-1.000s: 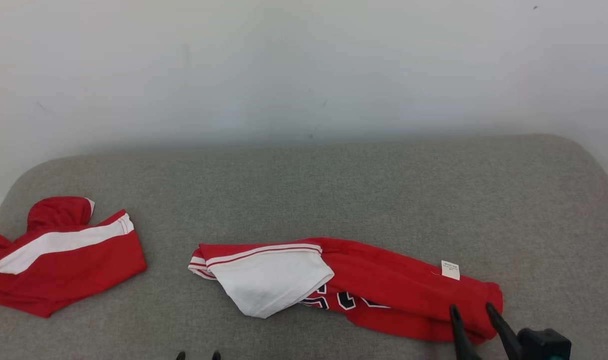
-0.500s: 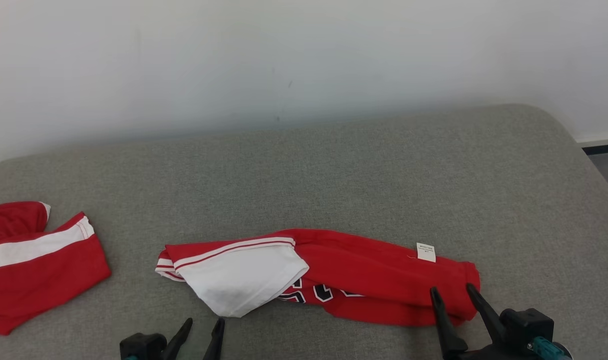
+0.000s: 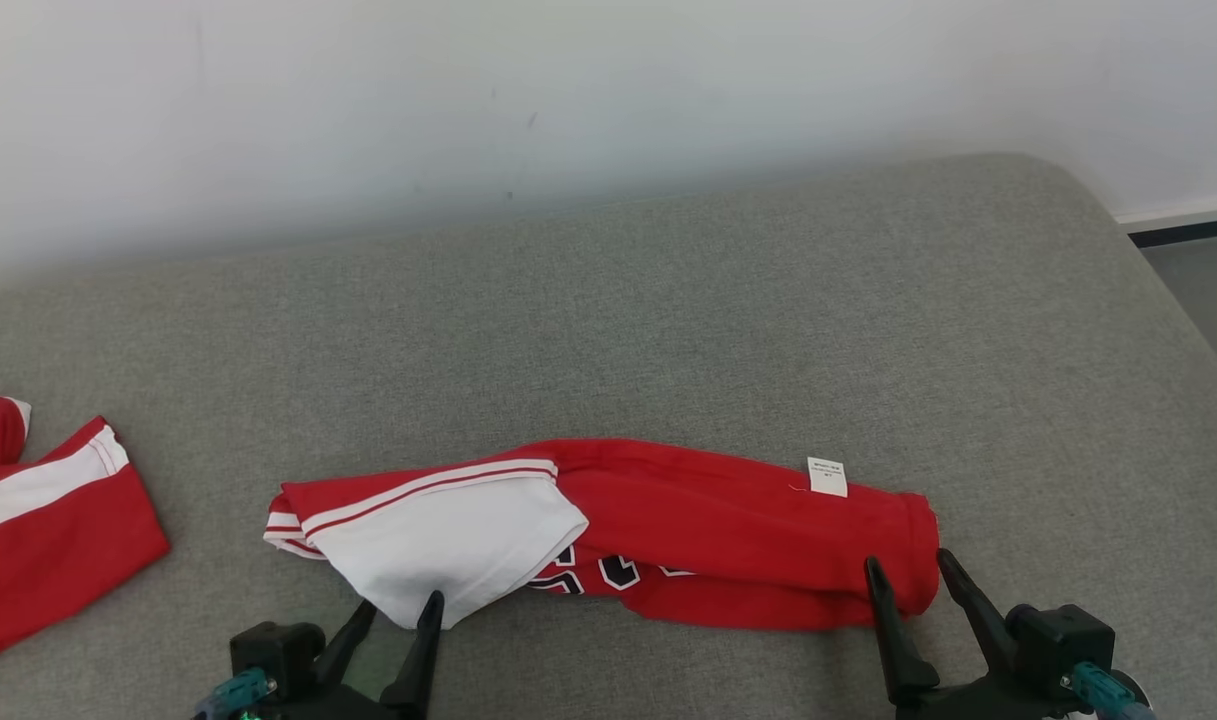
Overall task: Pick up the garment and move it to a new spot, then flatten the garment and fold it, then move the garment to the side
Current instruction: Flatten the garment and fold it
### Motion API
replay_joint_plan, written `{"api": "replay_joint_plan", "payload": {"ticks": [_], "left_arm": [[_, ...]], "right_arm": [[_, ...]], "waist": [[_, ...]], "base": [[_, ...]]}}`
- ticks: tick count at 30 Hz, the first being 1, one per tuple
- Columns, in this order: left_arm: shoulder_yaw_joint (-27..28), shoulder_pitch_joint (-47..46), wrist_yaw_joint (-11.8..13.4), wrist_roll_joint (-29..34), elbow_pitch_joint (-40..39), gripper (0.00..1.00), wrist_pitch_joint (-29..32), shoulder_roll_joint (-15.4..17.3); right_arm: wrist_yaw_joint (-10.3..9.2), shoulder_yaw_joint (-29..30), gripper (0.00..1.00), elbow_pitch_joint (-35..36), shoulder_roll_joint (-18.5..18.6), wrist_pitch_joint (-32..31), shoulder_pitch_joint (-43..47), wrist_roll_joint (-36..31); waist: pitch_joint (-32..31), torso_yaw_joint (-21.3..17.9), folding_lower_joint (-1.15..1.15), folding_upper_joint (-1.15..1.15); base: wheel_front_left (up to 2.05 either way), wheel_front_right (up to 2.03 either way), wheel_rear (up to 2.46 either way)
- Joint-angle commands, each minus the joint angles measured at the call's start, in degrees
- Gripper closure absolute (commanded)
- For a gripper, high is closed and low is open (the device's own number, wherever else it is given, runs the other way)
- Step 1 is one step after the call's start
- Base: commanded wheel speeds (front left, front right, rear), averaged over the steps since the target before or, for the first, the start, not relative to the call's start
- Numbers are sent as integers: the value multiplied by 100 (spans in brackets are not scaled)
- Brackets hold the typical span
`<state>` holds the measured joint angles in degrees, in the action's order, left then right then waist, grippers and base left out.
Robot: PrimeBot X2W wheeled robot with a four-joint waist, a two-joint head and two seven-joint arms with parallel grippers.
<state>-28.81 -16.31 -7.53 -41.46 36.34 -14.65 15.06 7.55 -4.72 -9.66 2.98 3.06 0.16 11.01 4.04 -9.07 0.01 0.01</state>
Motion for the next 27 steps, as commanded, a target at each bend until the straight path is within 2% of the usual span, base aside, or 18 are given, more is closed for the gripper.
{"api": "replay_joint_plan", "payload": {"ticks": [1,2,3,4,6,15,22,27], "left_arm": [[-55,-46,8,-27,-57,22,-42,30],[-81,-42,8,-26,-104,53,-49,39],[-96,-25,8,-32,-140,66,-57,45],[-112,-3,8,-37,-177,85,-61,40],[-96,54,8,-14,-275,100,-58,33],[11,263,8,126,-524,100,-57,12],[145,438,8,377,-727,100,-57,-5],[123,455,8,489,-776,100,-57,-52]], "right_arm": [[-14,20,0,-7,8,43,-29,20],[-14,30,0,-12,8,52,-29,16],[-14,39,0,-13,7,54,-28,9],[-14,52,0,-21,5,56,-29,8],[-14,72,0,-27,4,52,-36,6],[-14,189,0,-110,6,-216,-127,129],[-14,851,0,-180,59,-1663,-582,732],[-14,1416,0,-58,83,-2583,-913,742]], "waist": [[4,19,-1,-1],[4,32,-1,-1],[2,46,-1,-1],[-3,66,-1,-1],[-10,99,-1,-1],[19,195,-1,-1],[198,293,-1,-1],[295,363,-1,-1]], "base": [[0,0,0],[0,0,0],[0,0,0],[0,0,0],[0,0,0],[0,0,0],[0,0,0],[0,0,0]]}}
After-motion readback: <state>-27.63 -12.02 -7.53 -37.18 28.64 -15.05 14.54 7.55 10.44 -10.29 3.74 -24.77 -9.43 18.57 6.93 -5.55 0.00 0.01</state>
